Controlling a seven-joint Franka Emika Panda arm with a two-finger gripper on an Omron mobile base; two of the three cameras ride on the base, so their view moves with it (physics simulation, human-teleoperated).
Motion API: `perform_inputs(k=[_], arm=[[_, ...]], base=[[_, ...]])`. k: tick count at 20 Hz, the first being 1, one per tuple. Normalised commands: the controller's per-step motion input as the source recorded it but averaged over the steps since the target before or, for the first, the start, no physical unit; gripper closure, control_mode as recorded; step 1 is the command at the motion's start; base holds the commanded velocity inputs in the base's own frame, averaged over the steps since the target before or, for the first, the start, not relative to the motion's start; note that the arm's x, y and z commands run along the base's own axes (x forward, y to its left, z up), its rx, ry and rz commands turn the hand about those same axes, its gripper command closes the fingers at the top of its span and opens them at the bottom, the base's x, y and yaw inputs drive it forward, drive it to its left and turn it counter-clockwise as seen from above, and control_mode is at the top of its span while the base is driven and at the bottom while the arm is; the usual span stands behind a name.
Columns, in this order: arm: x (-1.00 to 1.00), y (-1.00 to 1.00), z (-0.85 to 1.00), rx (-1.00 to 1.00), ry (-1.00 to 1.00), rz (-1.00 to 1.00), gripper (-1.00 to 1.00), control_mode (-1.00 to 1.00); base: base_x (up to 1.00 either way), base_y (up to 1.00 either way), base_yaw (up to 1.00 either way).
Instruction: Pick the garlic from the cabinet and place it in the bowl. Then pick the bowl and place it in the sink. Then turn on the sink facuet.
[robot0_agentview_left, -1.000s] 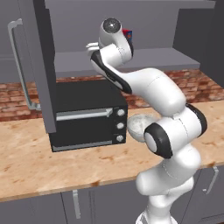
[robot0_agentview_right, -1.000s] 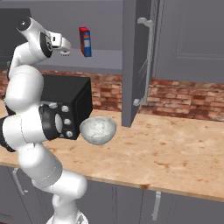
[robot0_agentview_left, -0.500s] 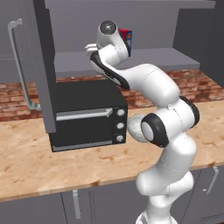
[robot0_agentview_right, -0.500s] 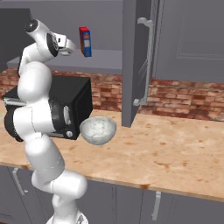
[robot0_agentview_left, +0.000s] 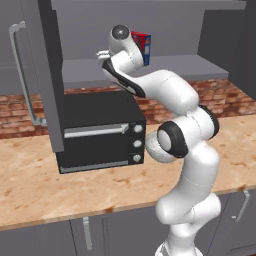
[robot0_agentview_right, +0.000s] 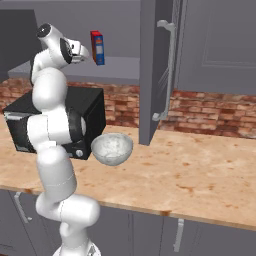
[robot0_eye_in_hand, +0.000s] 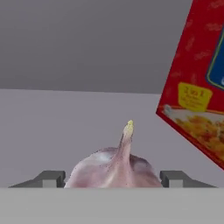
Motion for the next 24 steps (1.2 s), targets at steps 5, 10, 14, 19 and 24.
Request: perform_inputs(k=[5, 10, 14, 19, 24], arm=[[-0.27, 0.00, -0.01, 0.00, -0.03, -0.02, 1.00, -1.00], [-1.00, 0.00, -0.15, 0.00, -0.02, 0.00, 1.00, -1.00], [-1.00, -0.22, -0.19, 0.04, 0.02, -0.02, 1.00, -1.00], [-1.00, -0.52, -0.20, 0.12, 0.05, -0.04, 1.00, -1.00], [-1.00, -0.56, -0.33, 0.13, 0.08, -0.09, 1.00, -1.00]], base=[[0.00, 0.00, 0.00], [0.00, 0.00, 0.00], [0.00, 0.00, 0.00], [0.00, 0.00, 0.00], [0.00, 0.00, 0.00]])
